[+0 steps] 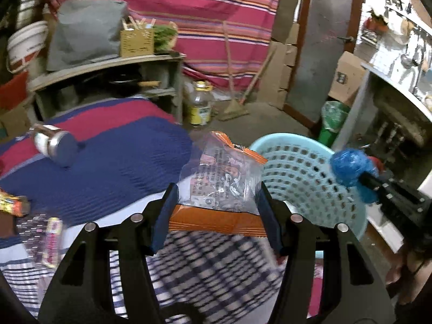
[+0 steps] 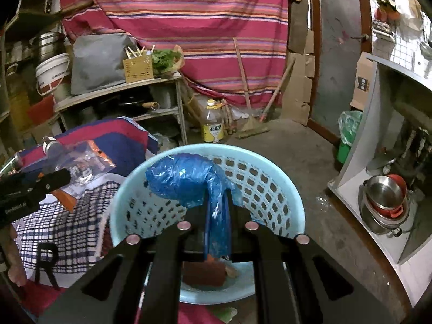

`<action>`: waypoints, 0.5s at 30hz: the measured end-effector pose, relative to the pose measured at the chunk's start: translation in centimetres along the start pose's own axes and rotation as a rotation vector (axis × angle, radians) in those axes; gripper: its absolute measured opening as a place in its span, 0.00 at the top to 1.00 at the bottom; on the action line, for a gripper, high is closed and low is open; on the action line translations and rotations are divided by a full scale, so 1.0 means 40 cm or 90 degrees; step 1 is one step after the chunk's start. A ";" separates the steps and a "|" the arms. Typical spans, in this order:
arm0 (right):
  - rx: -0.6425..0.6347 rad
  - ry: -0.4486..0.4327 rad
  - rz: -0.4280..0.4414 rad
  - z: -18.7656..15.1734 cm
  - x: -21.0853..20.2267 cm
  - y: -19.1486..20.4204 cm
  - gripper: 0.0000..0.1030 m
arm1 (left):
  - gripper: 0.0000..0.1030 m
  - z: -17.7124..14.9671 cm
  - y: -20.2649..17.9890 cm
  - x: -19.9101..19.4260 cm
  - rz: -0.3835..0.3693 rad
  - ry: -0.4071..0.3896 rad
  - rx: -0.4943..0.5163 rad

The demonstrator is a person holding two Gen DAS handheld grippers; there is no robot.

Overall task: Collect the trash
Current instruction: 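Carry the clear bag and blue bag over the blue basket with both tools, then open the left tool, then the right tool, dropping both bags into the basket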

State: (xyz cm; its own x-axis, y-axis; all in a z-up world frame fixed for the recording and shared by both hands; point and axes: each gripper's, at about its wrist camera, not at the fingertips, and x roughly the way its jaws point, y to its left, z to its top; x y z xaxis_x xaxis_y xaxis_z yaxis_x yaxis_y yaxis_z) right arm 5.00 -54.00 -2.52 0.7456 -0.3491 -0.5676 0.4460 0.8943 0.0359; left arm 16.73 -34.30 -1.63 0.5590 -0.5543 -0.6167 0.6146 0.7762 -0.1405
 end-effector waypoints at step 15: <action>0.016 0.001 -0.030 0.009 -0.006 -0.082 0.91 | 0.31 0.002 -0.159 0.057 -0.082 -0.008 0.044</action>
State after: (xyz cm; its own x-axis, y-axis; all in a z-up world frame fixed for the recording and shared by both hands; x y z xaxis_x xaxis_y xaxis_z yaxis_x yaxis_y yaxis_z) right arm 3.52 -56.93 -2.21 0.7227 -0.3903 -0.5704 0.4929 0.8696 0.0294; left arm 14.13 -40.52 -2.07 0.4805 -0.6518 -0.5867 0.7184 0.6763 -0.1630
